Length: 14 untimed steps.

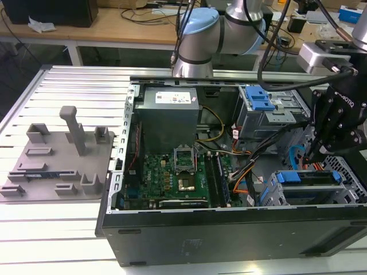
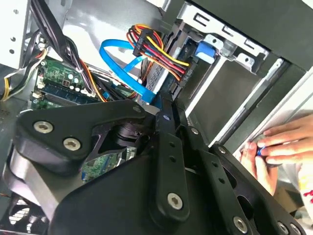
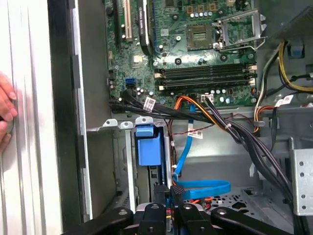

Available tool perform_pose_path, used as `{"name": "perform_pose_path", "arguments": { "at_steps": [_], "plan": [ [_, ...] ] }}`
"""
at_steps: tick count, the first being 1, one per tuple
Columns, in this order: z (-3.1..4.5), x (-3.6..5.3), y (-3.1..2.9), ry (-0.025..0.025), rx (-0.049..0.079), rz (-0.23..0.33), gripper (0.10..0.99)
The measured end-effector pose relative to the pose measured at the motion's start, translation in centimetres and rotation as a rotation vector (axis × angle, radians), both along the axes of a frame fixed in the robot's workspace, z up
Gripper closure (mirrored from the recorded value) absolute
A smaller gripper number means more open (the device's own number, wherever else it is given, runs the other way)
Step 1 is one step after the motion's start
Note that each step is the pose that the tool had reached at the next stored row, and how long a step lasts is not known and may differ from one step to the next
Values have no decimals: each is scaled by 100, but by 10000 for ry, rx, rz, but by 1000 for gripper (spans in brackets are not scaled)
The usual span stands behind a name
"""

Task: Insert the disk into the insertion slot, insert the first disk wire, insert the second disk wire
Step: 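Insert the second disk wire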

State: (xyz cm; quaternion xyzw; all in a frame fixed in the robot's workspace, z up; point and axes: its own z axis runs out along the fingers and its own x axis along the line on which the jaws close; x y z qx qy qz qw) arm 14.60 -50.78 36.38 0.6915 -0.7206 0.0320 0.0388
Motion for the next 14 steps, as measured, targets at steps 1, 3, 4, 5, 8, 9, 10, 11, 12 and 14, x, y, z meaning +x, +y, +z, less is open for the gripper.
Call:
{"name": "perform_pose_path", "arguments": {
  "at_steps": [1, 3, 4, 5, 8, 9, 10, 11, 12, 14],
  "plan": [
    [-2, 0, -7, 0, 47, 22, 925],
    [-7, 0, -38, 0, 210, 31, 925],
    [-10, 0, -81, -1, 402, 31, 925],
    [-13, 0, -110, -1, 513, 31, 925],
    [-38, 0, -240, -1, 824, 31, 925],
    [-48, 0, -259, -1, 865, 32, 925],
    [-69, 0, -268, -1, 906, 34, 925],
    [-93, 0, -269, 0, 953, 53, 925],
    [-102, 1, -270, 0, 993, 66, 925],
    [-109, 2, -270, 1, 1166, 93, 925]
  ]
}}
